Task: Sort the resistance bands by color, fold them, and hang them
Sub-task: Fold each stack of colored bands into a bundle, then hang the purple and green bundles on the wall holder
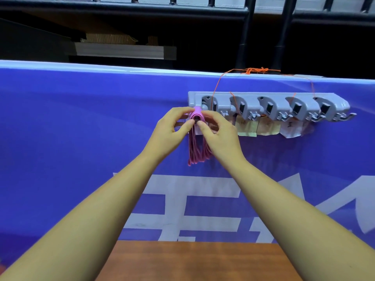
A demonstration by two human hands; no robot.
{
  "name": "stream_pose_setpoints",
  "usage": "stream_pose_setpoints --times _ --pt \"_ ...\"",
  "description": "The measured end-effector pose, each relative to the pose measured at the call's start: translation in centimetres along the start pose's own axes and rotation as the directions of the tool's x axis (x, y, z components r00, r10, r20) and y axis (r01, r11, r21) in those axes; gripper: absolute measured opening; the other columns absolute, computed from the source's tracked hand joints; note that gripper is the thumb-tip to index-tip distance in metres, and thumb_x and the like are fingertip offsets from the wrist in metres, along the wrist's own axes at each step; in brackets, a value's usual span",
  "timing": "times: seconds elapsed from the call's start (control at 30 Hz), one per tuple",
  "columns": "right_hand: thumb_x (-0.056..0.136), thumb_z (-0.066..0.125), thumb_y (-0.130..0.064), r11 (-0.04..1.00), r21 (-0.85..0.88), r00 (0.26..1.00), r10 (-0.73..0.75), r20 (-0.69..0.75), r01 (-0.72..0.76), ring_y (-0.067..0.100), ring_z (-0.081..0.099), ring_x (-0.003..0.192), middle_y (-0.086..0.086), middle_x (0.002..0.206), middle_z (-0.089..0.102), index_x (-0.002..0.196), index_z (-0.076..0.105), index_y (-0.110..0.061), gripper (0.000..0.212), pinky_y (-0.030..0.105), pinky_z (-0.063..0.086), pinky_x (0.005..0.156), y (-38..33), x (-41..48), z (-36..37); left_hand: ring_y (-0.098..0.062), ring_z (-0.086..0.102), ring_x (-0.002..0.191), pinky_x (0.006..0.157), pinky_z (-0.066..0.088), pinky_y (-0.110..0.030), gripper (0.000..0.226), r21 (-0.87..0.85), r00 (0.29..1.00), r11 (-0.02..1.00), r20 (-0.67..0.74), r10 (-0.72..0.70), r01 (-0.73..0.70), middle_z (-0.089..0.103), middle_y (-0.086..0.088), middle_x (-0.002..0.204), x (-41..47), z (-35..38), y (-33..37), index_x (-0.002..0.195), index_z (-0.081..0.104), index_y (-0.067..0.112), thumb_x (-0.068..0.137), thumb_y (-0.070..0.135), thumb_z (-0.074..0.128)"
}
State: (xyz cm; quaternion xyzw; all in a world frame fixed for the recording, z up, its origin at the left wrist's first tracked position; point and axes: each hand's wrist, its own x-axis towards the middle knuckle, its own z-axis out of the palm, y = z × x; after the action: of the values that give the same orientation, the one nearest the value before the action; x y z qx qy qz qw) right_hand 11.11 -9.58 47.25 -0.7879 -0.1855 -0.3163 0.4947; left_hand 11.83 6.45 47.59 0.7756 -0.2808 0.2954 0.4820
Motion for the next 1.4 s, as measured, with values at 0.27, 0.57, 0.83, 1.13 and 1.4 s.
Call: stream_pose_setpoints --times 0.27,0.57,0.83,1.13,1.4 --pt "0.095 0.056 -0.032 0.950 -0.220 0.959 0.254 0.123 -0.223 0.016 0.048 0.125 0.000 0.136 0.052 0.136 0.048 -0.013 0.046 0.028 0.039 0.102 4.9 -9.5 -1.8 -0.003 0.057 0.097 0.077 0.041 -0.007 0.019 0.164 0.944 0.930 -0.069 -0.323 0.330 0.059 0.002 0.111 -10.1 -0.7 -4.4 0.113 0.058 0.019 0.094 0.020 0.058" --pt "0.092 0.059 -0.030 0.813 -0.489 0.717 0.542 0.439 -0.316 0.026 0.044 0.131 0.012 0.138 0.049 0.136 0.048 -0.005 0.051 0.032 0.032 0.108 15.1 -27.1 1.3 -0.020 0.060 0.085 0.073 0.041 -0.025 0.008 0.438 0.678 0.682 0.196 -0.708 0.586 0.064 -0.007 0.092 -29.3 4.3 -9.6 0.092 0.066 0.010 0.085 0.013 0.063" --pt "0.091 0.059 -0.028 0.699 -0.591 0.416 0.715 0.562 -0.402 0.031 0.050 0.127 0.020 0.131 0.056 0.132 0.054 -0.002 0.049 0.028 0.035 0.105 18.7 -42.3 3.2 -0.025 0.064 0.085 0.073 0.040 -0.026 0.011 0.477 0.362 0.482 0.325 -0.874 0.735 0.070 -0.014 0.092 -43.6 10.2 -10.0 0.090 0.069 0.008 0.085 0.009 0.059" --pt "0.083 0.062 -0.027 0.638 -0.688 0.203 0.767 0.609 -0.345 0.028 0.055 0.118 0.009 0.122 0.059 0.122 0.061 -0.015 0.041 0.032 0.041 0.101 19.3 -52.2 4.4 -0.025 0.067 0.096 0.091 0.049 -0.027 0.030 0.515 0.120 0.380 0.467 -0.876 0.769 0.073 -0.009 0.100 -54.5 15.1 -11.9 0.092 0.072 0.006 0.071 0.018 0.054" --pt "0.084 0.065 -0.031 0.653 -0.700 0.206 0.757 0.620 -0.289 0.026 0.043 0.131 0.007 0.134 0.050 0.139 0.050 -0.025 0.057 0.030 0.033 0.111 20.8 -55.2 6.4 -0.024 0.058 0.113 0.094 0.033 -0.012 0.037 0.482 0.168 0.455 0.526 -0.834 0.749 0.065 -0.013 0.119 -57.2 17.0 -13.3 0.115 0.069 0.007 0.078 0.005 0.063"
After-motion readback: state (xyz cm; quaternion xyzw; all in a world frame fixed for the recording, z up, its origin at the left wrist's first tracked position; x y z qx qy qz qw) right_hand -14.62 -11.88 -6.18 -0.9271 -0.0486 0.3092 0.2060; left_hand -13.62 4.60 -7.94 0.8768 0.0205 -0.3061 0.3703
